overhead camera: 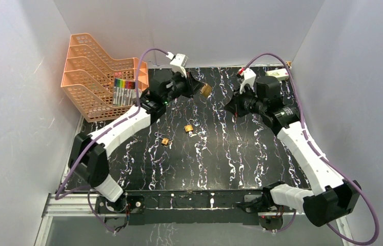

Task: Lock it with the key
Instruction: Place the key at the center of the board.

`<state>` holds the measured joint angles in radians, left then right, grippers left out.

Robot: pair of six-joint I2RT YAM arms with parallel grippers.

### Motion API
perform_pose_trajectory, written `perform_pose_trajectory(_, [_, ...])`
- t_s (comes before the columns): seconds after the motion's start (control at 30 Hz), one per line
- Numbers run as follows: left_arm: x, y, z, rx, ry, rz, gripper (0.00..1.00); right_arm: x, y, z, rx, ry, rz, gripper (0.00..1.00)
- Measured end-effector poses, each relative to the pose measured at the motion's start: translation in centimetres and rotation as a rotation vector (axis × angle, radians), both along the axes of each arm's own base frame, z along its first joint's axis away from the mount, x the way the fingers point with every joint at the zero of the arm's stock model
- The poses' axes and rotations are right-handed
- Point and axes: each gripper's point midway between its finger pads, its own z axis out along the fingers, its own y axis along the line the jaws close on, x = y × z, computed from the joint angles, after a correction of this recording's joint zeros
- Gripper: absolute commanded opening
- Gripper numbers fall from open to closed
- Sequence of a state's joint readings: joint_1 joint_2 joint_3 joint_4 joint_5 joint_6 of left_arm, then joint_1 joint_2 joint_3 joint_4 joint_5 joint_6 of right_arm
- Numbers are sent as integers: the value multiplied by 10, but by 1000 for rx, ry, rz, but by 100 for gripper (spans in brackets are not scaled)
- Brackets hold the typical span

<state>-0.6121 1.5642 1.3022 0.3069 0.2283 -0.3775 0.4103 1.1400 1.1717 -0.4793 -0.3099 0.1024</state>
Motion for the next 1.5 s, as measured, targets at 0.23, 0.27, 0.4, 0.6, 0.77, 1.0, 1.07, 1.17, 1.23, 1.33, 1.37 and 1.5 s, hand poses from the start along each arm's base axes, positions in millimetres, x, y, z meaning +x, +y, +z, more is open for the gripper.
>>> perform_pose_trajectory(0.23, [32,-11,-79,108,110,175,0,45,-44,-12,56,78,-163,0])
perform_pose_trajectory(0.27, [35,-13,-88,119,121,193,0,53,-53,-15,71,91,-193,0])
perform_pose_trajectory(0.4, [45,-21,-118,159,145,252,0,76,-71,-34,111,151,-271,0])
perform_pose_trajectory(0.6, [60,-25,-160,225,166,358,0,95,-58,-81,158,278,-273,0])
perform_pose_trajectory(0.77, [67,-20,-189,283,184,452,0,110,-51,-121,164,376,-285,0])
perform_pose_trajectory(1.0, [69,-16,-208,306,214,506,0,125,-25,-165,98,452,-271,0])
perform_pose_trajectory(1.07, [72,-17,-208,300,224,518,0,132,-17,-174,73,455,-274,0])
perform_pose_trajectory(1.17, [77,-22,-208,292,238,531,0,145,-7,-186,15,445,-297,0])
perform_pose_trajectory(1.23, [81,-27,-209,292,243,537,0,159,-2,-194,-24,429,-321,0])
perform_pose_trajectory(1.33, [81,-33,-213,303,255,543,0,162,7,-202,-47,427,-319,0])
perform_pose_trajectory(1.37, [81,-35,-215,309,260,543,0,163,10,-205,-51,429,-318,0])
perform_pose_trajectory(1.5, [78,-41,-228,340,279,545,0,164,12,-221,-73,451,-329,0])
